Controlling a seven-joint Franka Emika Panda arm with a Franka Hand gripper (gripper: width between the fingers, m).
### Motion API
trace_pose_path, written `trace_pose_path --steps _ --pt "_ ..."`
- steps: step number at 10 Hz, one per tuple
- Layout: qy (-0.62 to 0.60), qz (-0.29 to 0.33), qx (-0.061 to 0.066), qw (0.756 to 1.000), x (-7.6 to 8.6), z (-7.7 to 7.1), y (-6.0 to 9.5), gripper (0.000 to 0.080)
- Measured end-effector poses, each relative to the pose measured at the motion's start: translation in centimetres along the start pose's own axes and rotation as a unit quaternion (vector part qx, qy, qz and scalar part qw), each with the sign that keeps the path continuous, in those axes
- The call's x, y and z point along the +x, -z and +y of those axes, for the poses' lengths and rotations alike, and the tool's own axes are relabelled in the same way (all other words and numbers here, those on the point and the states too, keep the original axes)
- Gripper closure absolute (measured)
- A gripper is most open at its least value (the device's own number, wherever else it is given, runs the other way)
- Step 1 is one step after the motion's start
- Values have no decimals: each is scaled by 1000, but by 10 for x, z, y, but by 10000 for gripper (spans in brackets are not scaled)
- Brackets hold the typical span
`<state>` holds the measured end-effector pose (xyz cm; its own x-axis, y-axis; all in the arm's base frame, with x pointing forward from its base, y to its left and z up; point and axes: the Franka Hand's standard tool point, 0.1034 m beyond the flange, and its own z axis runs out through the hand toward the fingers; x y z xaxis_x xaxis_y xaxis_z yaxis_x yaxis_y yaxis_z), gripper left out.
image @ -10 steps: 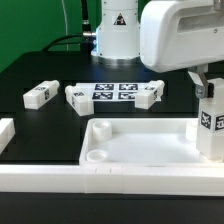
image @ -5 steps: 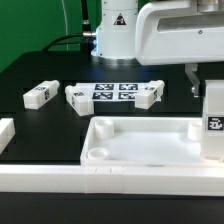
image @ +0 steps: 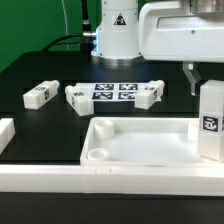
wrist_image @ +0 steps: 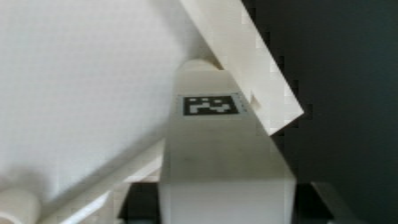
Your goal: Assemble desk
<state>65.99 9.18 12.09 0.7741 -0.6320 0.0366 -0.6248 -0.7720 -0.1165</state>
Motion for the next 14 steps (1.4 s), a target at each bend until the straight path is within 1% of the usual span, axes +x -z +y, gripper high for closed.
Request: trace_pose_path --steps 1,2,3,4,5,7,9,11,12,13,14 --pt "8 0 0 1000 0 0 0 509" --pt "32 0 0 1000 0 0 0 368" --pt "44 0 0 999 -2 -2 0 368" --pt "80 1 -1 997 -4 -3 -1 236" --pt "132 1 -3 991 -6 -5 -1 169" --pt "242 0 -4 970 -9 -7 -2 155" --pt "322 0 -4 947 -10 -8 -2 151" --pt "421 0 -4 907 -9 -8 -2 151" --pt "453 0 -4 891 -9 -8 -3 151" --pt "497 -1 -5 868 -9 -7 -4 151" --pt "526 -1 -5 851 -10 -7 -4 151"
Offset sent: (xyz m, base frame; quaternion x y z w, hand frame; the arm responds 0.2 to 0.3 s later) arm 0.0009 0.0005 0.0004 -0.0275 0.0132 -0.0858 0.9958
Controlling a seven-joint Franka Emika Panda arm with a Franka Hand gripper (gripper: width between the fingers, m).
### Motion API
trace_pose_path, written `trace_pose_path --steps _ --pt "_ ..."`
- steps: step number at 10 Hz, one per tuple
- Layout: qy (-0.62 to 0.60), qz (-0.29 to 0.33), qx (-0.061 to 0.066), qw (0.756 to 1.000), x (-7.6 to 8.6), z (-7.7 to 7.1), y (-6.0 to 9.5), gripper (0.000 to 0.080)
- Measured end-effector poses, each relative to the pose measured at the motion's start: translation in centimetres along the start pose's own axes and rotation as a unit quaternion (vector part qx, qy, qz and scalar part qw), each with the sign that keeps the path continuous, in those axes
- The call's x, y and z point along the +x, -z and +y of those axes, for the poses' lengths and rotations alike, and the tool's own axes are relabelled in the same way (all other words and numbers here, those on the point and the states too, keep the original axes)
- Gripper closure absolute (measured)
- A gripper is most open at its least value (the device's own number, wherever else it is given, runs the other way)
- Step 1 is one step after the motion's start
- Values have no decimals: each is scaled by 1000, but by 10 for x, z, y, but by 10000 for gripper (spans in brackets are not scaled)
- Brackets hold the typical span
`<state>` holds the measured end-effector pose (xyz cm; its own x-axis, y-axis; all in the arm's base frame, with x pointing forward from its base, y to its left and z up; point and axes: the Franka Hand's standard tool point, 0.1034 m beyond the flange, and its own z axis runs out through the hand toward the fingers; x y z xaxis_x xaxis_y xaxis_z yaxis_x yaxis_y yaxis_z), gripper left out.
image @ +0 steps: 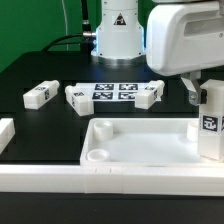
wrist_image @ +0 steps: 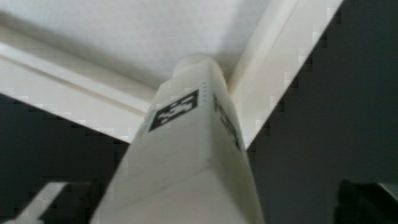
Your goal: Assemble desk
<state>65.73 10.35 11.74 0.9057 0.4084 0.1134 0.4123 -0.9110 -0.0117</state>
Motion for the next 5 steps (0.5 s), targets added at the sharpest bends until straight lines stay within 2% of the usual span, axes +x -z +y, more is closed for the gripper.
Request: trace_pose_path --steps 4,5 --pt "118 -1 -5 993 -1 4 0 151" --pt "136 -2 -5 991 -1 5 0 187"
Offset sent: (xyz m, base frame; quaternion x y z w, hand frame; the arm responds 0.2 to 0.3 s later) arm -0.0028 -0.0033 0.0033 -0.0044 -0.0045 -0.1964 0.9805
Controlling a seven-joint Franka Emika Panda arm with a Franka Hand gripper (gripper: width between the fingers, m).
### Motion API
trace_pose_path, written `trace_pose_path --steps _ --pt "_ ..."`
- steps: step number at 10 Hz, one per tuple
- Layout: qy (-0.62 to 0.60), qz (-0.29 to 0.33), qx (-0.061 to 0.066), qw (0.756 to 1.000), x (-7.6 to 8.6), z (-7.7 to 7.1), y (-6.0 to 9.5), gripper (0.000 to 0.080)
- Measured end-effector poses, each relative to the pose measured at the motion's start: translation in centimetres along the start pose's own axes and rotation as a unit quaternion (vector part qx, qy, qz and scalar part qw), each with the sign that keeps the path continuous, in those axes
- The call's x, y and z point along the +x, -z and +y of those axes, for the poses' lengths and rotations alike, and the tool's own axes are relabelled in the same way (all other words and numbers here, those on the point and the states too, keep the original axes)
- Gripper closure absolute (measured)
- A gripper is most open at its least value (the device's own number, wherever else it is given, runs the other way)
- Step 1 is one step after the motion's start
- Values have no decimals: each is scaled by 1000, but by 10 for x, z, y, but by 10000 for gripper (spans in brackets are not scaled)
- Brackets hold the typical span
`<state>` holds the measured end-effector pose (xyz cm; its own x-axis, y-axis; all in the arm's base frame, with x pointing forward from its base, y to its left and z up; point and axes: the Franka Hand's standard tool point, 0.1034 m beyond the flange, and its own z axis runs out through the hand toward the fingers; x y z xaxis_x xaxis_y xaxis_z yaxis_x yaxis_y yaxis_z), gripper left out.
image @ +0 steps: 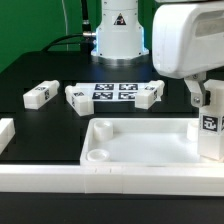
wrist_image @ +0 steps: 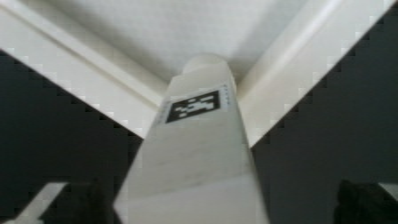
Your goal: Assemble desk
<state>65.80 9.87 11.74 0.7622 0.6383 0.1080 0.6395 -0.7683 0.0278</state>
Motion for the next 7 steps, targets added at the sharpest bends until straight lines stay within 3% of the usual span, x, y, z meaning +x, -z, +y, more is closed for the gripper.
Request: trace_pose_path --steps 1,2,3,4,7 --pt "0 0 0 1000 0 0 0 187" --pt "0 0 0 1000 0 0 0 361" --pt "-1 0 0 1000 0 0 0 361" --pt "-1 0 0 1000 0 0 0 513" --pt "-16 0 0 1000 0 0 0 511"
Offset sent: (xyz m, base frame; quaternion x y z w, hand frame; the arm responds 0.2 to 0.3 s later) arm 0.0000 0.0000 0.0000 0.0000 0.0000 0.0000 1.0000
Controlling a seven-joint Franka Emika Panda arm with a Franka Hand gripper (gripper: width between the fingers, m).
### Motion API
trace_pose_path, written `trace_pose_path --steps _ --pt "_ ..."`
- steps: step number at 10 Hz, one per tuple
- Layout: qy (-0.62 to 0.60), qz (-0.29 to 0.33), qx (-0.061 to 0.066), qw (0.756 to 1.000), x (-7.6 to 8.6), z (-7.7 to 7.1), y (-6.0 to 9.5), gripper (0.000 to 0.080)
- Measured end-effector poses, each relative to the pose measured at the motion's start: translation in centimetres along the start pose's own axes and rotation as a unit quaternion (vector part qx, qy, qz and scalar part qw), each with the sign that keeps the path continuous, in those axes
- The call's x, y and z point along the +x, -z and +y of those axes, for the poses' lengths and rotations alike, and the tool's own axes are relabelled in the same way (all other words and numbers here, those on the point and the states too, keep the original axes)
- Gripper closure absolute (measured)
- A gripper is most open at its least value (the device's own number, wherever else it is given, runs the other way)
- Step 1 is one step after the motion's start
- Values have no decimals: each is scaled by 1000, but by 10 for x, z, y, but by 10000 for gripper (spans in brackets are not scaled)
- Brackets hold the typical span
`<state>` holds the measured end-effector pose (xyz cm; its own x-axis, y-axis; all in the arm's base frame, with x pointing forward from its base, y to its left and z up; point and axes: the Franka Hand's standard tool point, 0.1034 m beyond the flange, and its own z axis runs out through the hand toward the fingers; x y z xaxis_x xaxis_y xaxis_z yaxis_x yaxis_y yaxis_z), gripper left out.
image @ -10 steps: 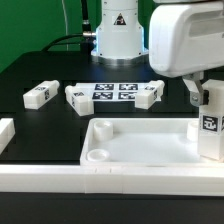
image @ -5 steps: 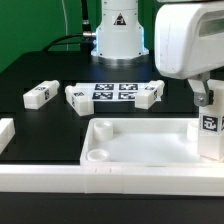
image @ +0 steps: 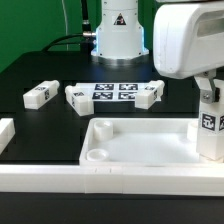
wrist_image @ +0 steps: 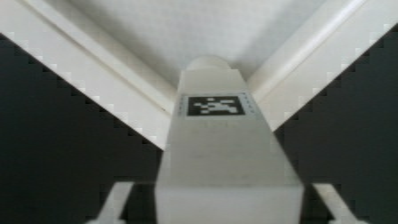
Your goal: Assemble desk
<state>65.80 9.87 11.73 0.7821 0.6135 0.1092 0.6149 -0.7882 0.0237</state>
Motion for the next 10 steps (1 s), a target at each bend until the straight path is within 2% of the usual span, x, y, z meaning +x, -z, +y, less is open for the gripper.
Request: trace_pose_path --steps 3,5,8,10 --pt "-129 1 5 992 0 0 -1 511" --pt "-242 1 5 970 -1 2 -2 511" --pt "-408 5 0 913 0 3 -2 511" --pt "-508 5 -1 861 -1 5 -3 509"
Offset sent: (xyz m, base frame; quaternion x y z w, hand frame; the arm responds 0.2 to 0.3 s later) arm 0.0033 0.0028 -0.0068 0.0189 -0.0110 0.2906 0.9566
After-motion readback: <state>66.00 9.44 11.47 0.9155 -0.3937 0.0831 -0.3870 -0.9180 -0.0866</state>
